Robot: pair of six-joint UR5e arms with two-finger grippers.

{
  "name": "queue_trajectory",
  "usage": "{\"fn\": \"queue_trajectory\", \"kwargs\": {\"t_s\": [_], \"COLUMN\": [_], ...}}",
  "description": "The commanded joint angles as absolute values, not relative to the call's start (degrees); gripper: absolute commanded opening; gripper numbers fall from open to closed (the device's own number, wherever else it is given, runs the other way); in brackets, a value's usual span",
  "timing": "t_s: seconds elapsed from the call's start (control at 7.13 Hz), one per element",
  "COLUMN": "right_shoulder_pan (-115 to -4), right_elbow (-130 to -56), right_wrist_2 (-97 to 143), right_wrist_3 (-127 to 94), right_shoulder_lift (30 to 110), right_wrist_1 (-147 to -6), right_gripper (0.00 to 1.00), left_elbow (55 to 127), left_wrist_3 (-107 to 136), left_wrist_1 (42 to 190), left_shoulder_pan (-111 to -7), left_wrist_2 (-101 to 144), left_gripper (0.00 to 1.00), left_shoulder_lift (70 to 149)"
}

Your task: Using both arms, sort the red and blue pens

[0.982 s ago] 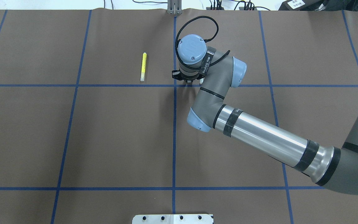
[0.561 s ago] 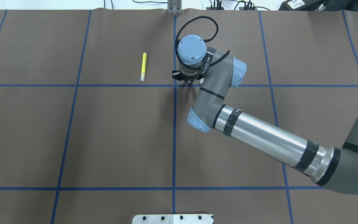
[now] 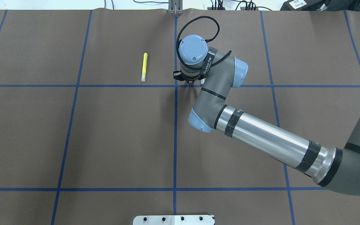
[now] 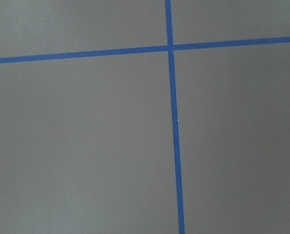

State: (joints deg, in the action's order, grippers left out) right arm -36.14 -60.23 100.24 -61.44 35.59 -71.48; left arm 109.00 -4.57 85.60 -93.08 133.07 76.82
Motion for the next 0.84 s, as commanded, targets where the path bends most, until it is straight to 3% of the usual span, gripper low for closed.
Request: {"fn": "queue_trajectory", "kwargs": {"t_s": [0.0, 0.7], "right_shoulder_pan": [-36.56, -40.68], "right_elbow": [-60.29, -63.7], "right_wrist_2": [100.28, 102.29], "right_wrist_3": [-59.95, -59.42], "right_shoulder_lift": [34.55, 31.11], "right_wrist_1": [-71.54, -74.77], "right_gripper": [0.0, 0.0], "left_elbow": [109.07, 108.98], "left_wrist_3": [-4.57, -4.57], "left_wrist_1": [85.61, 85.43], "left_shoulder_pan": [-93.08, -93.08], "left_wrist_2": [133.07, 133.07], "left_gripper": [1.0, 1.0], "left_shoulder_lift": [76.82, 76.47]}}
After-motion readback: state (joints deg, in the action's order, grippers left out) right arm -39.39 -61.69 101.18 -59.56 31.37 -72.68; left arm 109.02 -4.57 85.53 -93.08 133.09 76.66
